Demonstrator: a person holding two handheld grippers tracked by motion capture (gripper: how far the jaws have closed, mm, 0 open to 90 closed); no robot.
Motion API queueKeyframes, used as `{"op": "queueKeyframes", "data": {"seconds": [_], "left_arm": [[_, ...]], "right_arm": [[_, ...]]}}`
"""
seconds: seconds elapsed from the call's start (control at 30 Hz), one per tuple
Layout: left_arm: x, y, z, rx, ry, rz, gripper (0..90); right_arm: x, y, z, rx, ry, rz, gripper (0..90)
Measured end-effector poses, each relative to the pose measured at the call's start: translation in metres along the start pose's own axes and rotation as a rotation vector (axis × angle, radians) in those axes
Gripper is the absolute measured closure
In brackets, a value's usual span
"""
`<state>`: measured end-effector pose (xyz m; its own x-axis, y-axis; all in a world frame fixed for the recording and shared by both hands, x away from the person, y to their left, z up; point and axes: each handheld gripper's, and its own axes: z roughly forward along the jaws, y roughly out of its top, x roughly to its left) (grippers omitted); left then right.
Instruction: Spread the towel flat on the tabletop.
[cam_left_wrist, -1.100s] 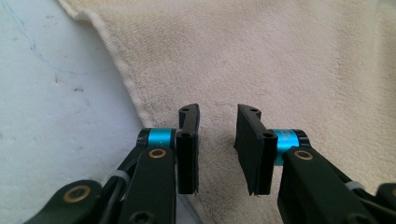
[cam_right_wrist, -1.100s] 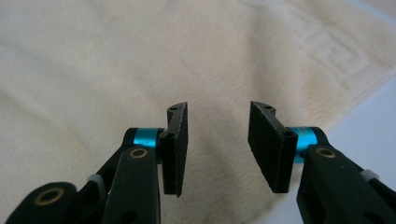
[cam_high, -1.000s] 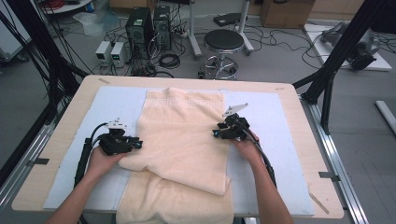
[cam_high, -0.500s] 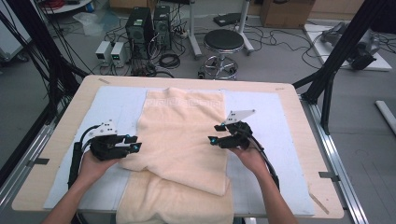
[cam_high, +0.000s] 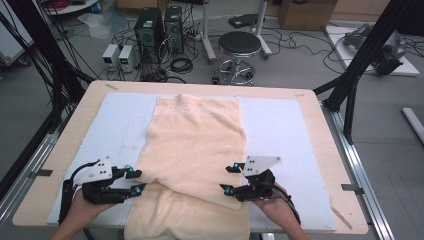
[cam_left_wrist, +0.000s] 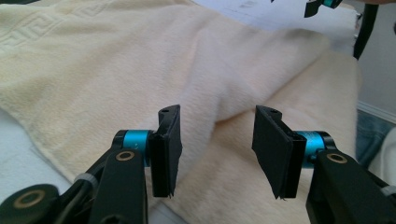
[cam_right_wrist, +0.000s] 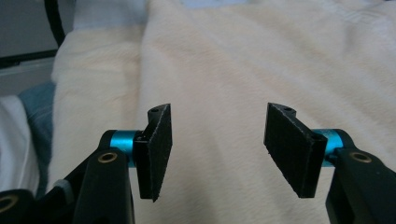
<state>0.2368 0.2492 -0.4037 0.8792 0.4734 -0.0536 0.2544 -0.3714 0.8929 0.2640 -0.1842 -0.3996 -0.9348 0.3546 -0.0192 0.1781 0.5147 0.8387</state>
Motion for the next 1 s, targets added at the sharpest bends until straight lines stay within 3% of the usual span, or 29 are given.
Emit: {"op": "queueKeyframes", "data": {"seconds": [0.1,0.23,0.33,0.4,0.53,0.63,0.7,0.8,0.83,0.9,1.0], "left_arm": [[-0.005,-0.003,0.000,0.016,0.008,0.022,51.9],[-0.005,-0.008,0.005,0.042,0.016,0.016,51.6],[0.002,-0.007,0.011,0.081,0.055,0.034,46.1],[0.006,-0.005,0.011,0.070,0.081,0.033,43.3],[0.015,-0.004,0.011,0.060,0.091,0.014,41.2],[0.021,-0.004,0.017,0.091,0.082,0.009,41.4],[0.025,-0.003,0.022,0.126,0.078,0.008,49.1],[0.032,0.001,0.030,0.141,0.088,0.004,79.8],[0.035,0.003,0.031,0.140,0.098,0.001,84.5],[0.042,0.011,0.033,0.097,0.134,-0.026,88.1],[0.054,0.020,0.036,0.055,0.173,-0.060,89.4]], "right_arm": [[0.013,-0.005,-0.001,0.014,0.014,-0.015,41.8],[0.024,-0.013,-0.001,0.029,0.035,-0.045,41.2],[0.026,-0.019,0.008,0.089,0.058,-0.063,39.8],[0.027,-0.023,0.014,0.129,0.057,-0.082,40.5],[0.025,-0.026,0.018,0.148,0.052,-0.090,52.6],[0.022,-0.025,0.015,0.146,0.061,-0.085,69.1],[0.020,-0.021,0.013,0.137,0.060,-0.083,78.2],[0.015,-0.012,0.011,0.137,0.041,-0.097,82.1],[0.011,-0.006,0.009,0.139,0.028,-0.107,82.3],[0.004,0.003,0.006,0.128,0.003,-0.107,82.7],[-0.017,0.017,0.001,0.101,-0.046,-0.096,83.0]]}}
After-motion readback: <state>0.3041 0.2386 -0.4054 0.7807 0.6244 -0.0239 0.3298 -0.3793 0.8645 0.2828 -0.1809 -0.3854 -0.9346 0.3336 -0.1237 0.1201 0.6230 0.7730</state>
